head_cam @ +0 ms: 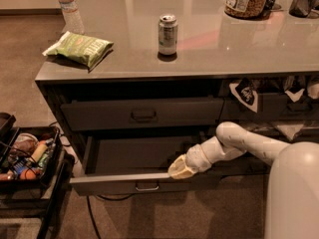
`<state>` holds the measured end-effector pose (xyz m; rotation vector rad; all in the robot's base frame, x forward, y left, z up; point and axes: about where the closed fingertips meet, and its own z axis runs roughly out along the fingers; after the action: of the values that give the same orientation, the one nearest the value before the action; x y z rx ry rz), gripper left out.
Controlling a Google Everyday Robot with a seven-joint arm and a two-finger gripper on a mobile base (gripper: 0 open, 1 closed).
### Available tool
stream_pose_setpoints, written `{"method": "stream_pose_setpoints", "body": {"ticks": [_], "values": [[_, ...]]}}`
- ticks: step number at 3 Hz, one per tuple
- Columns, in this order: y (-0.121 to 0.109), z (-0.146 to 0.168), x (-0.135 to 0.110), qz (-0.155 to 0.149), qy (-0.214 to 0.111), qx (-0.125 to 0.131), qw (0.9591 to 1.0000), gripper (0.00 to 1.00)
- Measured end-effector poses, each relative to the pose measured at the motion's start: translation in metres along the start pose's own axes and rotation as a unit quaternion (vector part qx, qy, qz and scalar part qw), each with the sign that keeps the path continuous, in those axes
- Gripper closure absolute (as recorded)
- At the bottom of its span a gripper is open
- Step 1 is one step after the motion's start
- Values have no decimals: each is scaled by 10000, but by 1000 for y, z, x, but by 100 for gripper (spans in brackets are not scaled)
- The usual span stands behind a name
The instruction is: Open middle drawer
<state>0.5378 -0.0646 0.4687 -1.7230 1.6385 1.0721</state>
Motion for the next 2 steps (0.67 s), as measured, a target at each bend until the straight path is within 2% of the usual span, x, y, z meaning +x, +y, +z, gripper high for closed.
{"method": "stream_pose_setpoints", "body": {"ticks": [1, 2], "values": [[45, 0, -12, 555, -240, -475, 9970, 100], [57, -12, -24, 177, -39, -299, 9994, 100]]}}
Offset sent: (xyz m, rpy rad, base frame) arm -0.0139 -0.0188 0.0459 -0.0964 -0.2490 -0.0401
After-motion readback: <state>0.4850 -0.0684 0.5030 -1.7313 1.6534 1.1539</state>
